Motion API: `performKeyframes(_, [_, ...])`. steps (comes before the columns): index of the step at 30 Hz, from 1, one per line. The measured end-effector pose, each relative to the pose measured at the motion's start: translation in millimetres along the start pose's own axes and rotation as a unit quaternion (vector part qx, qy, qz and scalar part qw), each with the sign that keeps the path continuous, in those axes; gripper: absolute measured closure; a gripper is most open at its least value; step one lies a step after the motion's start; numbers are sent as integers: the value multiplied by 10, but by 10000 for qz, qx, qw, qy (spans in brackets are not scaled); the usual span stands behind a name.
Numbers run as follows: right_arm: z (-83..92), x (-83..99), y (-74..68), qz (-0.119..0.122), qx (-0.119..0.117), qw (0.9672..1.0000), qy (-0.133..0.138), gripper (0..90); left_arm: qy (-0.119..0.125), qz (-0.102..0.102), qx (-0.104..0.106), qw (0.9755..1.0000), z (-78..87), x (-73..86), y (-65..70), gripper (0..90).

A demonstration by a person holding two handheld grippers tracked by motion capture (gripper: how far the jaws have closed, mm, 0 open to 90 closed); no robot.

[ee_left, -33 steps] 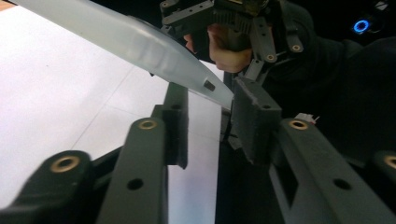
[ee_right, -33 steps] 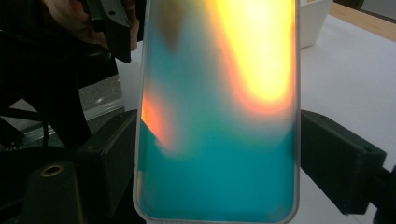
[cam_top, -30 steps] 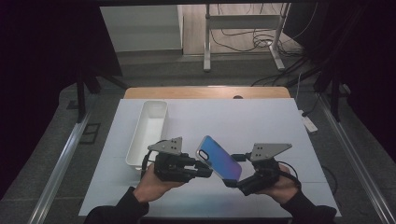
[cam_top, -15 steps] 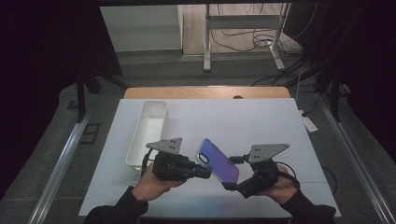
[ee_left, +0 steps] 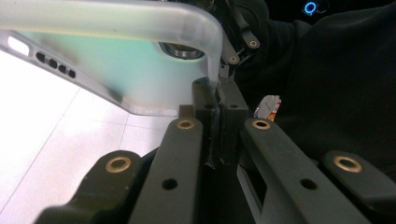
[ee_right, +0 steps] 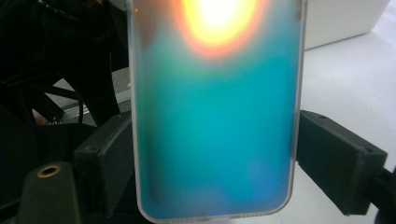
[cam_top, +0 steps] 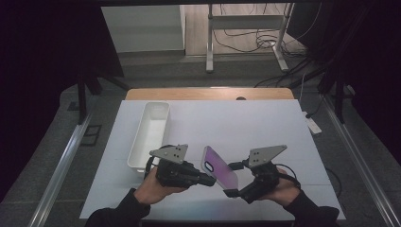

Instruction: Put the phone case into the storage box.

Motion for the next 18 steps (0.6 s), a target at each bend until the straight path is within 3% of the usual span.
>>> performKeyframes(8, [-43, 24, 5, -83, 48, 9999, -119, 159, -71, -84, -89, 9999, -17, 20, -23, 883])
performKeyframes(18, [-73, 55, 40, -90, 249, 9994, -229, 121, -141, 5, -238, 9996, 2, 30, -54, 882])
Point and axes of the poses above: each handheld gripper's, and its own axes: z roughly backward along the jaws, x roughly out of its underside, y roughly to its right, the point moved 9 cm from there along -z, roughly forward along the jaws, and after that the axes turned 9 degrees about x, right-handed, at the moved point
